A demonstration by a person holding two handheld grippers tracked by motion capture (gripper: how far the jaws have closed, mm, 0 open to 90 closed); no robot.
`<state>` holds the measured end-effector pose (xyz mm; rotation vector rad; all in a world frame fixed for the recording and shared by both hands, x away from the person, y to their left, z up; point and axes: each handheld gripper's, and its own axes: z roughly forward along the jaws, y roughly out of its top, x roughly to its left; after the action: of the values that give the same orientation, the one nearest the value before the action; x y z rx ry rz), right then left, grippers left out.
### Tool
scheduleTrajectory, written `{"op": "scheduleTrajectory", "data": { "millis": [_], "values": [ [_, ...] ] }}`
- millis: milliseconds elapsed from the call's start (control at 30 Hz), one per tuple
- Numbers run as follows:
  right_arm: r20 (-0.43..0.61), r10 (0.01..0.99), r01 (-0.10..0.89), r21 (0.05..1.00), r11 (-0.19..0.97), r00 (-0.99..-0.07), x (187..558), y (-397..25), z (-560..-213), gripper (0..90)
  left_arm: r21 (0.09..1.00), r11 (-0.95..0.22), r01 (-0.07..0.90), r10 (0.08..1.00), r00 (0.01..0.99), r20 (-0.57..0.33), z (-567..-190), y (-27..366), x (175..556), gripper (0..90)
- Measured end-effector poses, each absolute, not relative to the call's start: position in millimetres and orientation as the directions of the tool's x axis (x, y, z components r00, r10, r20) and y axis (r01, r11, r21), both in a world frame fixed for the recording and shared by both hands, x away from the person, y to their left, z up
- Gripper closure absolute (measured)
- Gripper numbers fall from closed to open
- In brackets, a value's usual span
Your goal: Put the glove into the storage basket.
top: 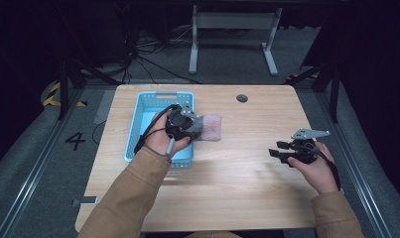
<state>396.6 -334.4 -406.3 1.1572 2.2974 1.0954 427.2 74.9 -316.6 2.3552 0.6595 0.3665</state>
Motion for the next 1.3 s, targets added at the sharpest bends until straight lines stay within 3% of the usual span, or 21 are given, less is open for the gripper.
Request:
{"op": "scheduleTrajectory", "data": {
  "millis": [800,967,1300],
  "values": [
    [0.027,0.788,0.532,0.752,0.389,-0.615,398.3,-331.1,-413.1,49.7,0.625,-0.643,0.443,0.601,0.798,0.053,-331.6,145.2,473.7,66.7],
    [0.029,0.790,0.534,0.752,0.386,-0.612,396.7,-332.8,-413.5,49.4,0.570,-0.678,0.463,0.596,0.801,0.058,-347.3,147.2,488.5,66.7],
    [0.015,0.803,0.539,0.749,0.386,-0.596,389.5,-339.2,-415.7,48.6,0.544,-0.668,0.509,0.616,0.787,0.020,-374.2,143.7,509.6,66.5]
  ]
}}
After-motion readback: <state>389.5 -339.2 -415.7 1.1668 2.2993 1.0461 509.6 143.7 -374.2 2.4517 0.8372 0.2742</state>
